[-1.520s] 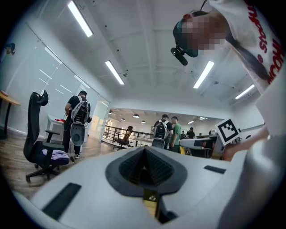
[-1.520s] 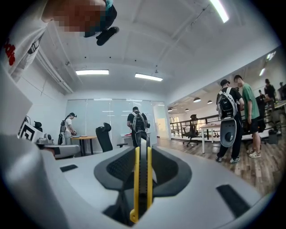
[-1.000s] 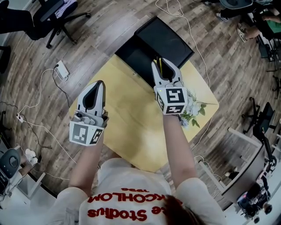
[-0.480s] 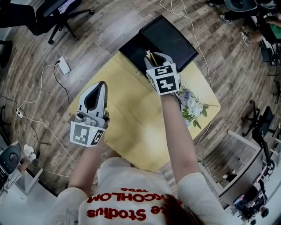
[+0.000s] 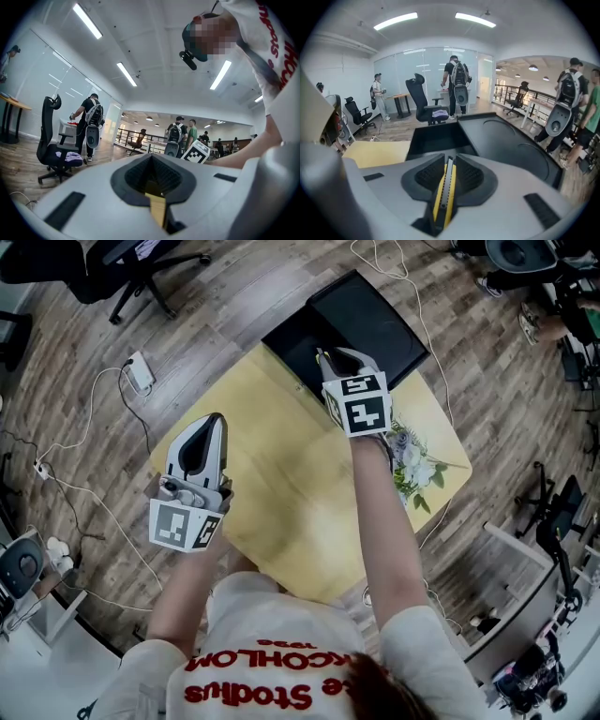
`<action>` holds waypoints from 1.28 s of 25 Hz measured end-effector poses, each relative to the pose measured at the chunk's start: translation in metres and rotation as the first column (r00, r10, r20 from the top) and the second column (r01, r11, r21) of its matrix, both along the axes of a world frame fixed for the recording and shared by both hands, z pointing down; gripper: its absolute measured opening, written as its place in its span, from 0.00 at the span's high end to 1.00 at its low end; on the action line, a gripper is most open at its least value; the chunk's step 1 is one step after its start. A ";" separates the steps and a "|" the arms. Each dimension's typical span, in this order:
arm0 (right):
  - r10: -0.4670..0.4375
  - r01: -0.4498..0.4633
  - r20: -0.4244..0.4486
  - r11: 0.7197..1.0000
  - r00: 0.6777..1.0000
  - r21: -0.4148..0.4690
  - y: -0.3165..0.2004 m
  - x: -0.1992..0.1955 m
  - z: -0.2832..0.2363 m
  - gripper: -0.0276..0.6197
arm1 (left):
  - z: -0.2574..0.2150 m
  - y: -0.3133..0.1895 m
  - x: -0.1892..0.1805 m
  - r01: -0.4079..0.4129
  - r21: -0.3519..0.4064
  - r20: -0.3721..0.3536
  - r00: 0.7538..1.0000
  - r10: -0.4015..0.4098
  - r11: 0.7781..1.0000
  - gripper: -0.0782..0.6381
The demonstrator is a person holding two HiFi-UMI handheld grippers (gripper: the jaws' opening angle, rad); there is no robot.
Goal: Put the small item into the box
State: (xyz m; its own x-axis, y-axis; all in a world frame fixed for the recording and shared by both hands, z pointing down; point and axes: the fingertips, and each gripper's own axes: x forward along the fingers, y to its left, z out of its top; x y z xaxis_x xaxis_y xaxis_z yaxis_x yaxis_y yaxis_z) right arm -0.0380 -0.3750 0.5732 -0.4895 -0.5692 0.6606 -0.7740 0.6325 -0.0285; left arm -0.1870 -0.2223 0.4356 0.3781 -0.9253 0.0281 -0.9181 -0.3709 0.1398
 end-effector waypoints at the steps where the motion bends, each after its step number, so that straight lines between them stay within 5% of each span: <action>1: 0.013 -0.014 0.028 0.999 1.000 0.029 0.001 0.003 -0.007 0.87 | -0.002 0.001 0.000 0.003 0.004 0.000 1.000 -0.003 1.000 0.89; 6: 0.071 -0.103 0.226 0.986 0.972 0.130 0.009 0.017 -0.058 0.93 | -0.018 -0.002 0.002 0.001 0.040 0.000 1.000 -0.001 0.999 0.89; 12: 0.079 -0.175 0.347 0.952 0.934 0.253 0.043 0.041 -0.127 0.94 | -0.042 0.003 0.012 -0.019 0.080 -0.001 1.000 0.019 0.997 0.89; 21: 0.124 -0.289 0.431 0.894 0.894 0.342 0.125 0.083 -0.202 0.94 | -0.085 0.028 0.033 -0.104 0.147 0.065 0.993 0.095 0.984 0.89; 32: 0.192 -0.395 0.453 0.822 0.871 0.411 0.226 0.114 -0.238 0.94 | -0.114 0.081 0.041 -0.163 0.185 0.056 0.986 0.155 0.969 0.89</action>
State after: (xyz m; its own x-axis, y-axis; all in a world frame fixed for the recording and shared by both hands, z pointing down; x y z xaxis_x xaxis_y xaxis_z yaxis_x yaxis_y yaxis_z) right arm 0.0755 -0.1488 0.3349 -0.3951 -0.9162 0.0674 -0.9154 0.3864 -0.1130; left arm -0.1457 -0.1410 0.3213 0.5231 -0.8434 -0.1228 -0.8486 -0.5288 0.0172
